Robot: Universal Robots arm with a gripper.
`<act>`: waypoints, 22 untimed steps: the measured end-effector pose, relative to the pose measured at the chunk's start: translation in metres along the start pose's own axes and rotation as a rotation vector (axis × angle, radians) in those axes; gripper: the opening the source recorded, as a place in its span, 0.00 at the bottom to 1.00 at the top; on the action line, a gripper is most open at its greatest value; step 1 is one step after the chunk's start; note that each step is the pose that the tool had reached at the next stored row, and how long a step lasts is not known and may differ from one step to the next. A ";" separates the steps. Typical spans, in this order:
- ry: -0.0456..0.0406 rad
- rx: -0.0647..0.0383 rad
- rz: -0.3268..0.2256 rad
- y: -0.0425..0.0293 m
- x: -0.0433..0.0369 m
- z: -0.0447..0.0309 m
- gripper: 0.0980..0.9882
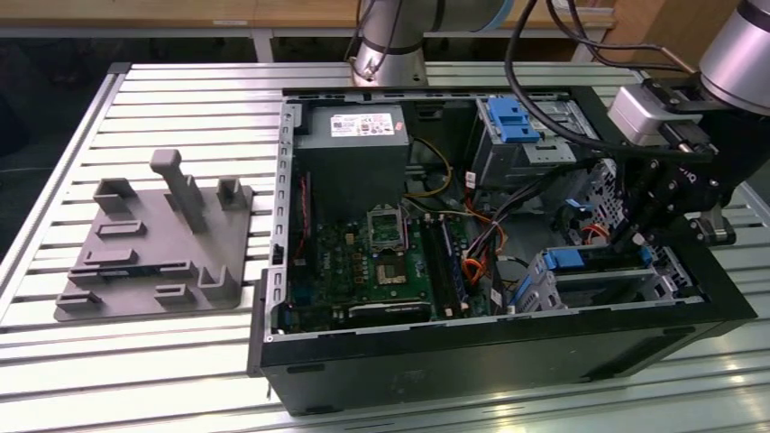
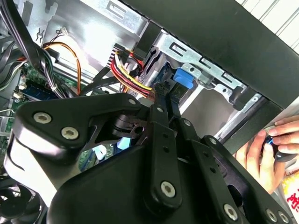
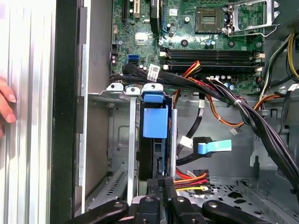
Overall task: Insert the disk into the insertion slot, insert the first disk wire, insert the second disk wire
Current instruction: 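Insert the first disk wire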
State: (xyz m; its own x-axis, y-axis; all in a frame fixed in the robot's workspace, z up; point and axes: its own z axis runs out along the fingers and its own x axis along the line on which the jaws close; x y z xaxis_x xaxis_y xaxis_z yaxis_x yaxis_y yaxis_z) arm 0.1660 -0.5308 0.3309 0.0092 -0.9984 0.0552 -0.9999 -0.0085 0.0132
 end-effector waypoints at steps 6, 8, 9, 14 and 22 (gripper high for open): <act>-0.0003 0.000 0.000 0.0000 0.0009 0.0016 0.22; 0.0000 0.000 0.000 0.0002 0.0015 -0.0108 0.29; -0.0003 0.000 0.000 0.0003 0.0018 -0.0152 0.29; -0.0002 0.000 0.001 0.0005 0.0030 -0.0379 0.29; -0.0030 0.000 0.001 0.0006 0.0034 -0.0454 0.29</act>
State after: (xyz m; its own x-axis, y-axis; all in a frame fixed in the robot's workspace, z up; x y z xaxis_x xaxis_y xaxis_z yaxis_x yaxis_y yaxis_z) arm 0.1660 -0.5317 0.3764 0.0080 -0.9986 0.0521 -0.9999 -0.0073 0.0132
